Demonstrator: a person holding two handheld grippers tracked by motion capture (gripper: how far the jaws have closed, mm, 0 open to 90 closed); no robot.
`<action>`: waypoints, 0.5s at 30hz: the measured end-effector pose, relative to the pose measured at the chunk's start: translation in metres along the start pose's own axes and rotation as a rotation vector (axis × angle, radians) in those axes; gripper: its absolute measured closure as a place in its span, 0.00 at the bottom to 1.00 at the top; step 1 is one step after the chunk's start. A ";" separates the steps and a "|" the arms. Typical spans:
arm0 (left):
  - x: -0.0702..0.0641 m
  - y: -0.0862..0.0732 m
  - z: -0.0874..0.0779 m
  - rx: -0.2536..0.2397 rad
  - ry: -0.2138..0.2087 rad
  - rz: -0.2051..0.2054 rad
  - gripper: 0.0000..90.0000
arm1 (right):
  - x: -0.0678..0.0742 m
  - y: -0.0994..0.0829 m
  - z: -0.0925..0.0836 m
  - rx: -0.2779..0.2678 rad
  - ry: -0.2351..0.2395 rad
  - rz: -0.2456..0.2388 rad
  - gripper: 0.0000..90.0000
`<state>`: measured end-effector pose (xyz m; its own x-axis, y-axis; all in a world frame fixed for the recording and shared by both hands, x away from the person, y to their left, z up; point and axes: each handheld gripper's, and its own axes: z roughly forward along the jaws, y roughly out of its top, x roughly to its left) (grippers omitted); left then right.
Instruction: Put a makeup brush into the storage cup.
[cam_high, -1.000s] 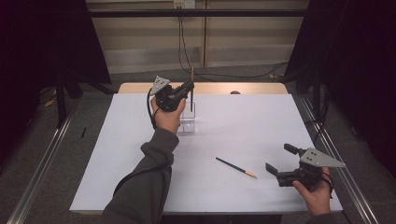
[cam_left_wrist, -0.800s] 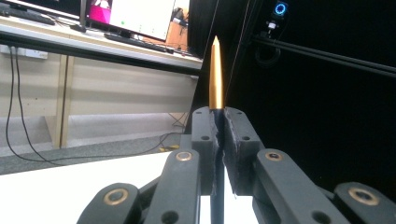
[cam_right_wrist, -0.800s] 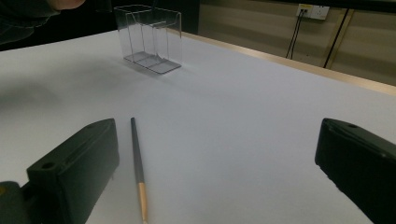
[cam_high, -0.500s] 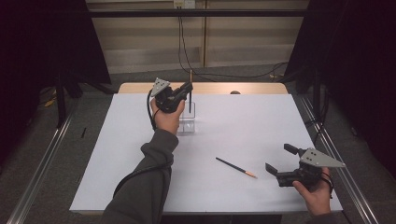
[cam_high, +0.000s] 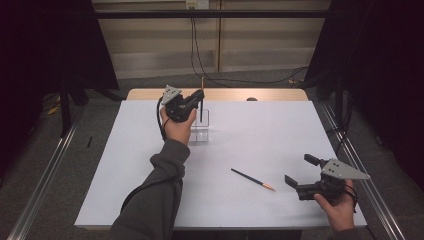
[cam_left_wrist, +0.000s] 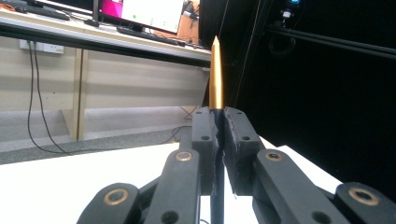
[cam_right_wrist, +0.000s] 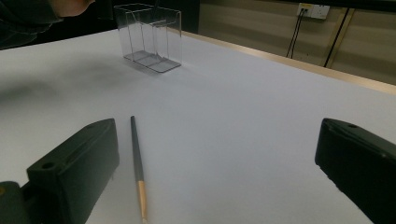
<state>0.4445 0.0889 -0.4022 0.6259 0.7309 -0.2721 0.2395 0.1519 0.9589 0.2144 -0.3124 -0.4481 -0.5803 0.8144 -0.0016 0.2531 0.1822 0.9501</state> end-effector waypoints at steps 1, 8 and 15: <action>0.001 0.000 -0.001 0.006 0.008 0.012 0.93 | 0.000 0.000 0.000 0.001 0.001 0.000 0.00; 0.002 -0.002 -0.001 0.003 0.004 0.013 0.93 | 0.000 -0.001 0.000 -0.005 0.000 0.001 0.00; 0.002 -0.005 0.000 0.016 0.006 0.019 0.93 | 0.000 -0.001 0.000 -0.001 -0.006 -0.001 0.00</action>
<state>0.4442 0.0898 -0.4078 0.6258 0.7378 -0.2531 0.2396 0.1270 0.9625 0.2144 -0.3122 -0.4491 -0.5763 0.8172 -0.0043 0.2516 0.1824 0.9505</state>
